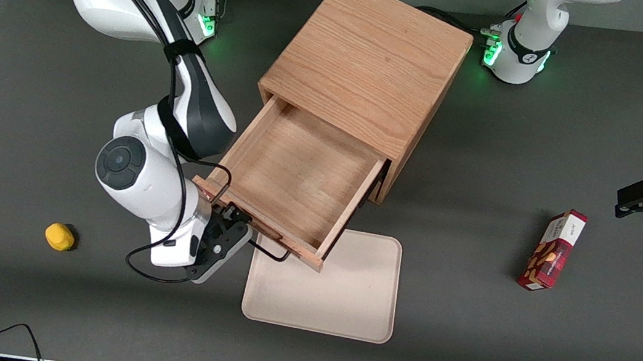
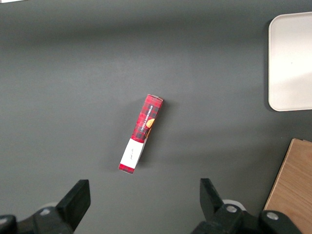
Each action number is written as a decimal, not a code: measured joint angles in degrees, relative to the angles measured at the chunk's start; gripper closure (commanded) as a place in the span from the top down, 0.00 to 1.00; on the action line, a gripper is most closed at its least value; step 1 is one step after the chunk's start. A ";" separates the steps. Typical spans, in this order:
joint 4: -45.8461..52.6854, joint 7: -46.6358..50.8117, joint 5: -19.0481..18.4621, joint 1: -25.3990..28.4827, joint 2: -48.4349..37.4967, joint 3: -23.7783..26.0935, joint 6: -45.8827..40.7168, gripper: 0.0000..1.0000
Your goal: Open upper drawer
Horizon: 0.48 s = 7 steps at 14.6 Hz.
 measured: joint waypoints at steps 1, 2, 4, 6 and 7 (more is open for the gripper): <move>0.00 0.05 0.63 -0.12 0.01 -0.03 0.00 1.00; 0.00 0.16 1.87 -0.18 0.01 -0.12 0.01 1.00; 0.05 0.31 5.03 -0.22 0.01 -0.54 0.02 1.00; 0.10 2.16 6.93 -0.16 0.00 -0.57 -0.03 1.00; 0.11 3.84 7.18 -0.06 -0.01 -0.48 -0.13 1.00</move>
